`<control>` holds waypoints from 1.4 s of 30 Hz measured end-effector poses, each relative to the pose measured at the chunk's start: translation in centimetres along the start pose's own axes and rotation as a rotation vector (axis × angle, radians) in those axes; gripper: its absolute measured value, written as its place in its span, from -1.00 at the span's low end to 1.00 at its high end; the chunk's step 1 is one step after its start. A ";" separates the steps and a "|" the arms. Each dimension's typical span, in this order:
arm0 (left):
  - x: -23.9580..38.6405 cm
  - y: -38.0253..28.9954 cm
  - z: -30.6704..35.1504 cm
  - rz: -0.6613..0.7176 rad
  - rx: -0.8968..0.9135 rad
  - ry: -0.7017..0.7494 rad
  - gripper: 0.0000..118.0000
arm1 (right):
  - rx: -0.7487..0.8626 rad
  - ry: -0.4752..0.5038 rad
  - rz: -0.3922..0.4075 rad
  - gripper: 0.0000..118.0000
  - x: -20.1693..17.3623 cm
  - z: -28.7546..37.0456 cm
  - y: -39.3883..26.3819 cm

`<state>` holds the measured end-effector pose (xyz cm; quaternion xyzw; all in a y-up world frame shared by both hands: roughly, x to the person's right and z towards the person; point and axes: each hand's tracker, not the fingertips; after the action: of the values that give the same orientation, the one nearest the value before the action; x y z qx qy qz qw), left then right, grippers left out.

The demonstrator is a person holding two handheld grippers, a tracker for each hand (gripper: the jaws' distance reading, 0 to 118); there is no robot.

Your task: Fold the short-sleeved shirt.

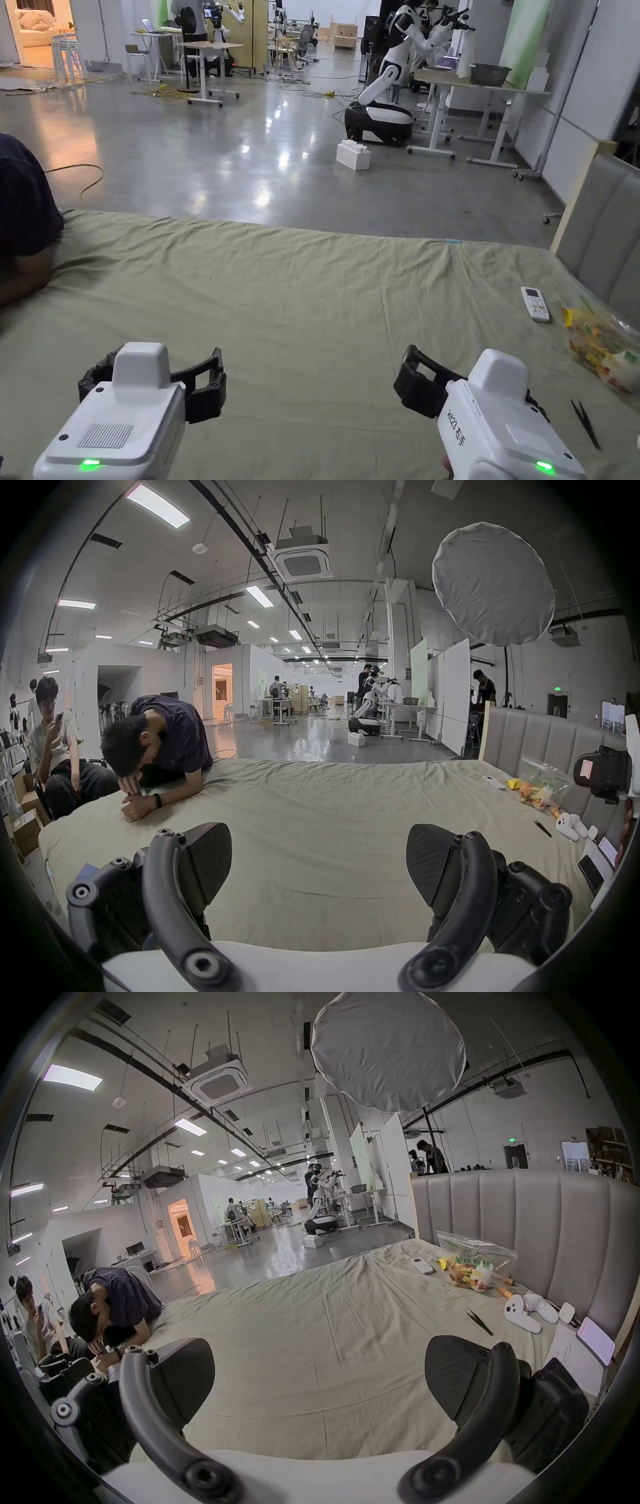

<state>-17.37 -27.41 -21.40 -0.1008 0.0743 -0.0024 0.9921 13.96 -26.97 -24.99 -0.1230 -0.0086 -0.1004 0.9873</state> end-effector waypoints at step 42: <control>-0.6 -0.5 -0.4 0.015 -0.049 -0.021 0.74 | -0.240 -0.021 0.052 0.97 -2.0 -0.4 -0.2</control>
<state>-17.99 -28.01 -21.60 -0.1245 0.0645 0.0080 0.9901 11.98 -26.89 -25.40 -0.2415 -0.0036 -0.0739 0.9676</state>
